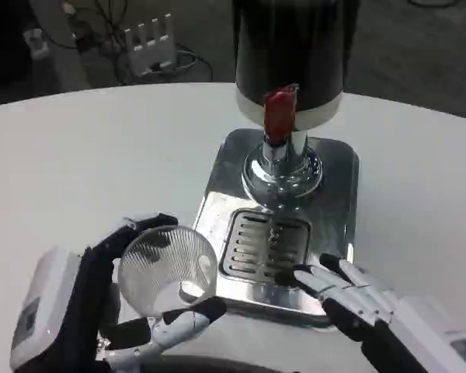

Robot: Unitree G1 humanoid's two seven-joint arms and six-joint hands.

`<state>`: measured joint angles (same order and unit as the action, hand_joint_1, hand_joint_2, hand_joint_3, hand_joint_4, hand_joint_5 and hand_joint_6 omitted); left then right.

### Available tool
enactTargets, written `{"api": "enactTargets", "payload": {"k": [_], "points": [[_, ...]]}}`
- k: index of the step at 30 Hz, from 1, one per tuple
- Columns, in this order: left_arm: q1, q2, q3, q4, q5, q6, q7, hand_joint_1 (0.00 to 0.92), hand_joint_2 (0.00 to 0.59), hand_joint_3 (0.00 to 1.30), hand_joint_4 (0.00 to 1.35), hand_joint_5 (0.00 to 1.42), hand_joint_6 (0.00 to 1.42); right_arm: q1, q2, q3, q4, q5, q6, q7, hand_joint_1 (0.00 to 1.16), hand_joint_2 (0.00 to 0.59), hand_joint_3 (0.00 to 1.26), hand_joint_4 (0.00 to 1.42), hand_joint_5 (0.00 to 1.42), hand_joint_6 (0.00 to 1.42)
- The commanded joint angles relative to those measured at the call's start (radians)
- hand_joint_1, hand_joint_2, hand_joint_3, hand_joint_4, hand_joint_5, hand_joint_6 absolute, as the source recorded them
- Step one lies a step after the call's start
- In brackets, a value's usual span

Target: Grasp the cup under the faucet to collect the drink, then remove the cup.

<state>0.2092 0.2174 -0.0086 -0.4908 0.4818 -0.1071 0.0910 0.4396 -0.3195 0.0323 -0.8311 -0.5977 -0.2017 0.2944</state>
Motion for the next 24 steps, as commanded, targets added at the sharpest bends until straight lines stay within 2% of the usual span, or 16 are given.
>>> {"api": "enactTargets", "payload": {"k": [1, 12, 18, 24], "points": [[0.005, 0.006, 0.006, -0.014, -0.006, -0.038, -0.001, 0.840, 0.586, 0.86, 1.02, 1.29, 1.35, 0.015, 0.005, 0.007, -0.005, 0.008, 0.000, -0.004, 0.55, 0.438, 0.15, 0.09, 0.00, 0.00], [0.008, 0.002, 0.017, -0.010, -0.011, -0.043, 0.005, 0.837, 0.586, 0.86, 1.02, 1.29, 1.35, 0.037, 0.007, 0.005, -0.006, 0.012, -0.008, -0.014, 0.55, 0.436, 0.15, 0.09, 0.00, 0.00], [-0.015, 0.003, 0.058, 0.047, -0.059, -0.063, 0.011, 0.827, 0.586, 0.86, 1.02, 1.29, 1.35, 0.056, 0.005, 0.002, -0.004, 0.011, -0.011, -0.017, 0.54, 0.432, 0.15, 0.09, 0.00, 0.00], [-0.084, 0.024, 0.092, 0.096, -0.083, -0.055, -0.003, 0.822, 0.586, 0.87, 1.02, 1.29, 1.35, 0.057, 0.001, 0.000, 0.003, 0.012, -0.010, -0.016, 0.54, 0.427, 0.15, 0.09, 0.00, 0.00]]}}
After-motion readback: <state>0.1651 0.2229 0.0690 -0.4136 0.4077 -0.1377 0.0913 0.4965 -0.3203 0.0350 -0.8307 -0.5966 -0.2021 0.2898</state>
